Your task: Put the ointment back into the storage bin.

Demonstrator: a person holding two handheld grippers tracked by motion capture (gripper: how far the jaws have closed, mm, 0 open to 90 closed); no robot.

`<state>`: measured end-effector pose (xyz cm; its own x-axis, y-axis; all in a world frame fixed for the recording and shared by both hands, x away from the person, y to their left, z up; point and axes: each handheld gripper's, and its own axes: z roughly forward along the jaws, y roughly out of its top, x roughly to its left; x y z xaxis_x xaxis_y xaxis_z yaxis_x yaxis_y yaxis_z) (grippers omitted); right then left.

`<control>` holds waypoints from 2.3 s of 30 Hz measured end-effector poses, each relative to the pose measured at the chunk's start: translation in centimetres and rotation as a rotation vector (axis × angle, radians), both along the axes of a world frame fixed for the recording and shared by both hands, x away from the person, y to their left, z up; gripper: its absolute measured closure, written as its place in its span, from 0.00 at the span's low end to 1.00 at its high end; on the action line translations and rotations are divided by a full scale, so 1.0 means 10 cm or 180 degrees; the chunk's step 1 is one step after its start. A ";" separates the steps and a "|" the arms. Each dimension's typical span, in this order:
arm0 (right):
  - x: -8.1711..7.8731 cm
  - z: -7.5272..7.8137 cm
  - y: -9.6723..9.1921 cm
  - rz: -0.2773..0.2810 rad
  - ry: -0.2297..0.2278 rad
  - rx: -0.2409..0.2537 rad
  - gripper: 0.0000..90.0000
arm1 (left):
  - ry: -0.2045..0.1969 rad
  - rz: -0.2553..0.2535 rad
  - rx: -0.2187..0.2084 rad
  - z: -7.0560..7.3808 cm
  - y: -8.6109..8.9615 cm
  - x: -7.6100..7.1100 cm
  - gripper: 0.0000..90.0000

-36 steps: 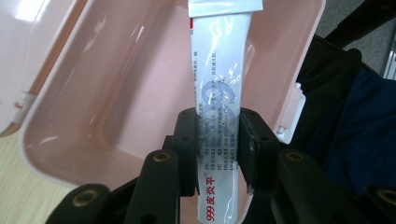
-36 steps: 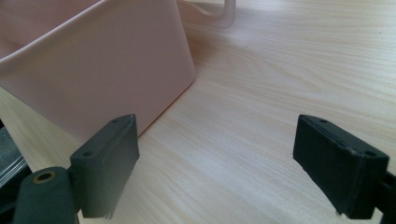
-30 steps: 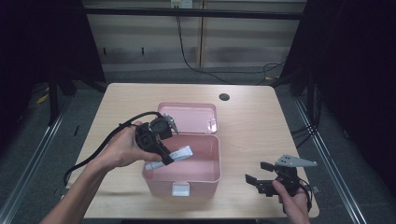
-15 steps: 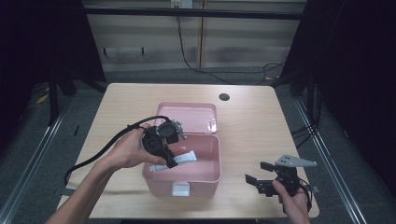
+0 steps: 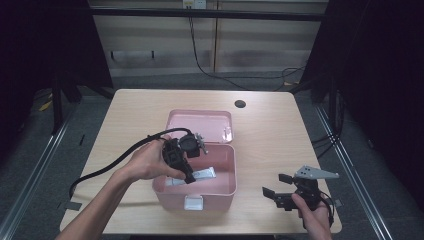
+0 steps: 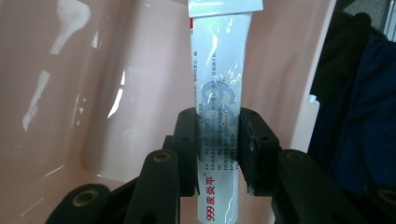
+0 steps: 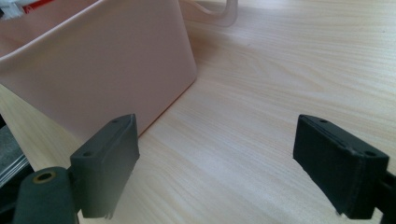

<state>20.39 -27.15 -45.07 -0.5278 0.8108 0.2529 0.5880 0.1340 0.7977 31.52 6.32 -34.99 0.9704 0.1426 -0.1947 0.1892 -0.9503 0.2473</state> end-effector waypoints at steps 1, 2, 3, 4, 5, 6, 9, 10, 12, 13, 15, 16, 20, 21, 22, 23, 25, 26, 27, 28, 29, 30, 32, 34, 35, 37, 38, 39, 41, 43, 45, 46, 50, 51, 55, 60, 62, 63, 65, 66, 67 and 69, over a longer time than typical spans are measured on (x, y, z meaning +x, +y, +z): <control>0.00 0.00 0.00 0.0001 -0.0001 0.0003 0.15 | -0.0005 0.0015 0.0000 -0.02 -0.01 0.00 0.78; 0.00 0.00 0.00 -0.0001 0.0002 0.0001 0.15 | 0.0021 -0.0046 0.0019 -0.04 -0.03 0.00 0.78; 0.00 0.00 0.00 -0.0001 0.0002 0.0001 0.15 | 0.0021 -0.0046 0.0019 -0.04 -0.03 0.00 0.78; 0.00 0.00 0.00 0.0001 0.0007 0.0001 0.15 | 0.0040 -0.0047 0.0053 -0.07 -0.05 -0.01 0.78; 0.00 0.00 0.00 0.0002 0.0009 0.0000 0.15 | 0.0041 -0.0058 0.0060 -0.08 -0.06 -0.01 0.78; 0.00 0.00 0.00 0.0005 0.0004 -0.0001 0.15 | 0.0049 -0.0073 0.0071 -0.10 -0.07 -0.01 0.78; 0.00 0.00 0.00 -0.0001 0.0011 -0.0002 0.15 | 0.0074 -0.0040 0.0062 -0.13 -0.09 -0.02 0.78; 0.00 0.00 0.00 0.0000 0.0013 -0.0003 0.15 | 0.0113 -0.0063 0.0087 -0.15 -0.11 -0.02 0.78; 0.00 0.00 0.00 0.0000 0.0012 -0.0002 0.15 | 0.0141 -0.0090 0.0134 -0.18 -0.13 -0.02 0.78; 0.00 0.00 0.00 0.0000 0.0012 -0.0002 0.15 | 0.0141 -0.0090 0.0134 -0.18 -0.13 -0.02 0.78; 0.00 0.00 0.00 0.0003 0.0013 -0.0005 0.15 | 0.0165 -0.0114 0.0140 -0.22 -0.16 -0.02 0.78; 0.00 0.00 0.00 0.0002 0.0017 -0.0005 0.15 | 0.0175 -0.0104 0.0146 -0.23 -0.17 -0.02 0.78; 0.00 -0.01 0.00 0.0006 0.0022 -0.0005 0.15 | 0.0208 -0.0137 0.0169 -0.29 -0.21 -0.01 0.78; 0.00 -0.01 0.00 0.0008 0.0019 -0.0006 0.15 | 0.0216 -0.0129 0.0165 -0.30 -0.22 0.00 0.78; 0.00 -0.01 0.00 0.0007 0.0022 -0.0007 0.15 | 0.0216 -0.0129 0.0165 -0.30 -0.22 0.00 0.78; 0.00 -0.01 0.00 0.0007 0.0022 -0.0007 0.15 | 0.0221 -0.0119 0.0169 -0.31 -0.22 0.00 0.78; 0.00 -0.01 0.00 0.0003 0.0022 -0.0015 0.15 | 0.0238 -0.0136 0.0181 -0.33 -0.23 0.01 0.78; 0.00 -0.01 0.00 -0.0004 0.0024 -0.0024 0.15 | 0.0251 -0.0129 0.0174 -0.35 -0.24 0.00 0.78; 0.00 -0.01 0.00 -0.0007 0.0027 -0.0024 0.15 | 0.0254 -0.0160 0.0186 -0.36 -0.24 0.00 0.78; 0.00 -0.01 0.00 -0.0005 0.0029 -0.0011 0.15 | 0.0257 -0.0158 0.0187 -0.38 -0.25 0.00 0.78; 0.00 -0.01 0.00 -0.0005 0.0029 -0.0011 0.15 | 0.0257 -0.0158 0.0187 -0.38 -0.25 0.00 0.78; 0.00 -0.01 0.00 -0.0007 0.0030 -0.0015 0.15 | 0.0278 -0.0164 0.0193 -0.41 -0.27 0.01 0.78; 0.00 -0.01 0.00 -0.0006 0.0031 -0.0013 0.15 | 0.0293 -0.0150 0.0208 -0.43 -0.28 0.02 0.78; 0.00 -0.01 0.00 -0.0010 0.0023 -0.0029 0.15 | 0.0301 -0.0133 0.0222 -0.45 -0.29 0.03 0.78; 0.00 -0.01 0.00 -0.0009 0.0026 -0.0026 0.15 | 0.0312 -0.0133 0.0225 -0.46 -0.29 0.03 0.78; 0.00 -0.01 0.00 -0.0010 0.0027 -0.0033 0.15 | 0.0325 -0.0141 0.0232 -0.47 -0.29 0.03 0.78; 0.00 -0.01 0.00 -0.0010 0.0027 -0.0033 0.15 | 0.0319 -0.0133 0.0230 -0.48 -0.30 0.03 0.78; 0.00 -0.01 0.00 -0.0008 0.0026 -0.0035 0.15 | 0.0322 -0.0139 0.0222 -0.49 -0.30 0.03 0.78; 0.00 -0.01 0.00 -0.0002 0.0029 -0.0038 0.15 | 0.0353 -0.0142 0.0242 -0.51 -0.31 0.04 0.78; 0.00 -0.01 0.00 -0.0020 0.0031 -0.0035 0.15 | 0.0386 -0.0128 0.0262 -0.55 -0.33 0.06 0.78; 0.00 -0.01 0.00 -0.0022 0.0029 -0.0036 0.15 | 0.0390 -0.0128 0.0278 -0.56 -0.34 0.06 0.78; 0.00 -0.01 0.00 -0.0022 0.0029 -0.0036 0.15 | 0.0387 -0.0132 0.0273 -0.58 -0.34 0.06 0.78; 0.00 -0.01 -0.01 -0.0020 0.0026 -0.0037 0.15 | 0.0436 -0.0162 0.0307 -0.63 -0.37 0.07 0.78; 0.00 -0.01 -0.01 -0.0020 0.0026 -0.0037 0.15 | 0.0436 -0.0162 0.0307 -0.63 -0.37 0.07 0.78; 0.00 -0.01 -0.01 -0.0021 0.0020 -0.0038 0.15 | 0.0452 -0.0179 0.0369 -0.69 -0.38 0.07 0.78; 0.00 -0.01 0.00 -0.0026 0.0033 -0.0033 0.15 | 0.0480 -0.0176 0.0374 -0.72 -0.39 0.07 0.78; 0.00 -0.01 0.00 -0.0030 0.0034 -0.0035 0.15 | 0.0484 -0.0181 0.0386 -0.73 -0.40 0.07 0.78; 0.00 -0.01 0.00 -0.0030 0.0034 -0.0035 0.15 | 0.0512 -0.0207 0.0395 -0.74 -0.40 0.07 0.78; 0.00 -0.02 -0.01 -0.0030 0.0039 -0.0035 0.15 | 0.0538 -0.0205 0.0425 -0.78 -0.42 0.06 0.78; 0.00 -0.02 -0.01 -0.0036 0.0043 -0.0031 0.15 | 0.0542 -0.0216 0.0432 -0.79 -0.43 0.07 0.78; 0.00 -0.02 -0.01 -0.0036 0.0043 -0.0031 0.15 | 0.0542 -0.0216 0.0432 -0.79 -0.43 0.07 0.78; 0.00 -0.02 -0.01 -0.0037 0.0045 -0.0031 0.15 | 0.0564 -0.0190 0.0422 -0.82 -0.44 0.07 0.78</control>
